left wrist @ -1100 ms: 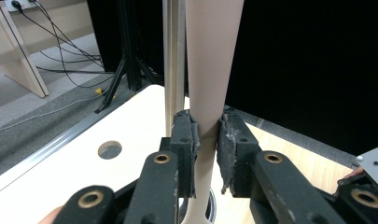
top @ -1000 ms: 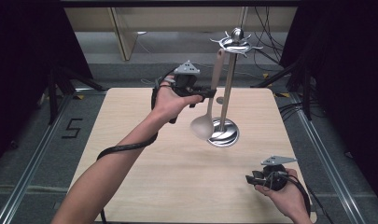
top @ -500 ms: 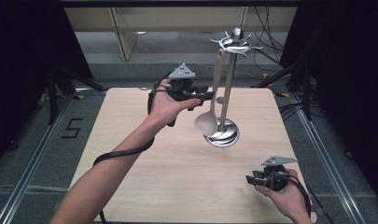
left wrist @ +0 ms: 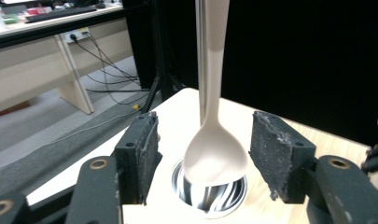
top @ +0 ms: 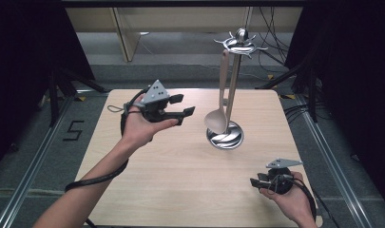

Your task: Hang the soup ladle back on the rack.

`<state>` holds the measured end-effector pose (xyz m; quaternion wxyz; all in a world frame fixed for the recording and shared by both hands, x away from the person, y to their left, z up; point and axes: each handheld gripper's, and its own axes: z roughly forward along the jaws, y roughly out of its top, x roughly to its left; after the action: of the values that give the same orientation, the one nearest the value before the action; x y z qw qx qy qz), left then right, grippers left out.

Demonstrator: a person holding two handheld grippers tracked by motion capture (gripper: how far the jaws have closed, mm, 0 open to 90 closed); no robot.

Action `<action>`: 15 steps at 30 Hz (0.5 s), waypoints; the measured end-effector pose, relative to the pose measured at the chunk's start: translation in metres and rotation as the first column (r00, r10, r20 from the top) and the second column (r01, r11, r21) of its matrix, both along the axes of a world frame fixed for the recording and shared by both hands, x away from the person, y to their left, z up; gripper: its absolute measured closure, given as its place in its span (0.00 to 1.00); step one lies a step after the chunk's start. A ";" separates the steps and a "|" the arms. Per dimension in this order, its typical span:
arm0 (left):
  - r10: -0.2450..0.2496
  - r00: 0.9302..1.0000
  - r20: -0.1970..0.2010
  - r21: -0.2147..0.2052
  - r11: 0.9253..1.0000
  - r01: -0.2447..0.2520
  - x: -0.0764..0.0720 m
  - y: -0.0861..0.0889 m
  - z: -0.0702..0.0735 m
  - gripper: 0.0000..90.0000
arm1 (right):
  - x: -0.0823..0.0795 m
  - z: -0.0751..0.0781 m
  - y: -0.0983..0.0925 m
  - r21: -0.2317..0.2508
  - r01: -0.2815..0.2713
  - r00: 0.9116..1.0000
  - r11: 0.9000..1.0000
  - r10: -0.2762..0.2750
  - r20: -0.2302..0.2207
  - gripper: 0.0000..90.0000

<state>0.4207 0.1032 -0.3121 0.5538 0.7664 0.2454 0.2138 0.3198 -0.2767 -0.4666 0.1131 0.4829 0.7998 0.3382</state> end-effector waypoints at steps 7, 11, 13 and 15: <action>0.017 1.000 -0.009 0.036 0.999 -0.017 -0.023 0.034 -0.026 0.40 | 0.000 -0.001 0.000 -0.011 -0.006 1.000 1.000 0.006 0.010 0.65; 0.059 0.998 -0.021 0.049 0.997 -0.058 -0.035 0.055 -0.045 0.39 | 0.000 0.002 0.000 -0.033 -0.013 1.000 0.999 0.013 -0.007 0.65; 0.064 0.998 -0.025 0.050 0.997 -0.063 -0.037 0.059 -0.051 0.39 | 0.000 0.002 0.000 -0.033 -0.012 1.000 0.999 0.012 -0.011 0.65; 0.079 0.996 -0.035 0.063 0.995 -0.077 -0.042 0.066 -0.064 0.40 | 0.000 0.002 0.000 -0.031 -0.012 1.000 0.999 0.012 -0.012 0.65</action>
<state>0.3784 0.1693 -0.3764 0.5164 0.7768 0.2787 0.2285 0.3196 -0.2763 -0.4645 0.1136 0.4782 0.8085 0.3235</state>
